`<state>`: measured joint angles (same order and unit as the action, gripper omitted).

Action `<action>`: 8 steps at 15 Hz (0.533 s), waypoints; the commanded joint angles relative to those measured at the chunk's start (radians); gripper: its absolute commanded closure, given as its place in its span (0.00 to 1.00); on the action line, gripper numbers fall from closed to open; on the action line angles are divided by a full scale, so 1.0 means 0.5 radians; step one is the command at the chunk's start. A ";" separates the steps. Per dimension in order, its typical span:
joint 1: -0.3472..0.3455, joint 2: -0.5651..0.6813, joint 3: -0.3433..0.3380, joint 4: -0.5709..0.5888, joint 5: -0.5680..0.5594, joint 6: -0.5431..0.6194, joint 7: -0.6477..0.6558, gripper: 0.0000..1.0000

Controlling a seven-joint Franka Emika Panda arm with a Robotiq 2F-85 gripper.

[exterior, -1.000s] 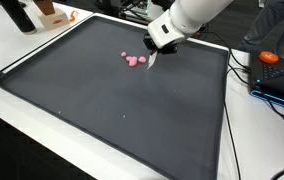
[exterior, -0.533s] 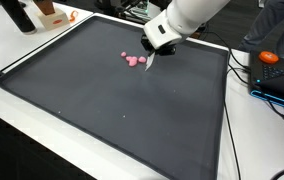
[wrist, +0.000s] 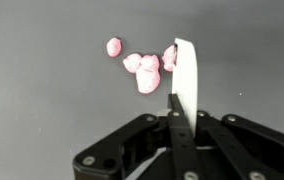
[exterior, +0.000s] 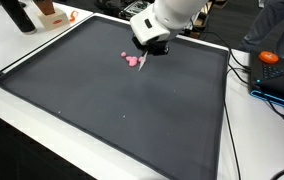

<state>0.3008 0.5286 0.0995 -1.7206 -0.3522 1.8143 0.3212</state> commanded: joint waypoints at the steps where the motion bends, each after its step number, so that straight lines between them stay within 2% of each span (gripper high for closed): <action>1: -0.080 -0.030 -0.016 -0.002 0.123 0.062 -0.067 0.99; 8: -0.305 -0.125 -0.058 -0.068 0.450 0.214 -0.195 0.99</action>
<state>0.1937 0.5069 0.0779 -1.7059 -0.2001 1.8733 0.2624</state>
